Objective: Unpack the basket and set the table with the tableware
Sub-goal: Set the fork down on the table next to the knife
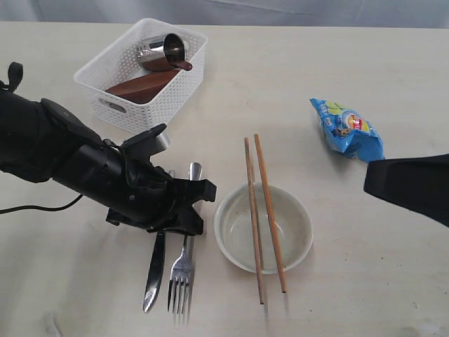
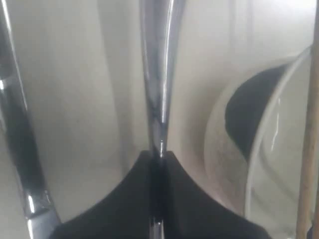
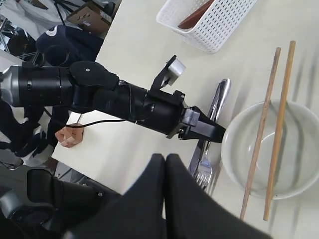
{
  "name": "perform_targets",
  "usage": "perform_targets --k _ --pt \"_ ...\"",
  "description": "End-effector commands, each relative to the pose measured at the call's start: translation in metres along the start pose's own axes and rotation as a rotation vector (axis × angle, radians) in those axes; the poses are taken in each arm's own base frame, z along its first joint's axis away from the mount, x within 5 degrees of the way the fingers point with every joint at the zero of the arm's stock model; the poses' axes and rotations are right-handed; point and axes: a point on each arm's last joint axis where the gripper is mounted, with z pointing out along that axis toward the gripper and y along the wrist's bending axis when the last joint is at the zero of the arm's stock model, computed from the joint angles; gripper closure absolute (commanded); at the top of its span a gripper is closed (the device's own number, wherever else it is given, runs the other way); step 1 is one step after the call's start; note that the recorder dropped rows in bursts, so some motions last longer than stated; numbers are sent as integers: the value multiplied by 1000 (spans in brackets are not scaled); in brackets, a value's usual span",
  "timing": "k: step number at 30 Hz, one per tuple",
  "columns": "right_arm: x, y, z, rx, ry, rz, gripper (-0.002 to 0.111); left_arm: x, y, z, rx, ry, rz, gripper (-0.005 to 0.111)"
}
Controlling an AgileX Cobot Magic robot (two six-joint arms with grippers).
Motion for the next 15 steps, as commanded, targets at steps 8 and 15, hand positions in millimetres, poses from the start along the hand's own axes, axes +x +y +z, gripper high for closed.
perform_targets --k 8,15 --pt "0 -2 -2 12 -7 -14 109 -2 -1 1 -12 -17 3 106" --pt "0 -2 -2 12 -8 -10 109 -3 1 0 -26 -34 -22 83"
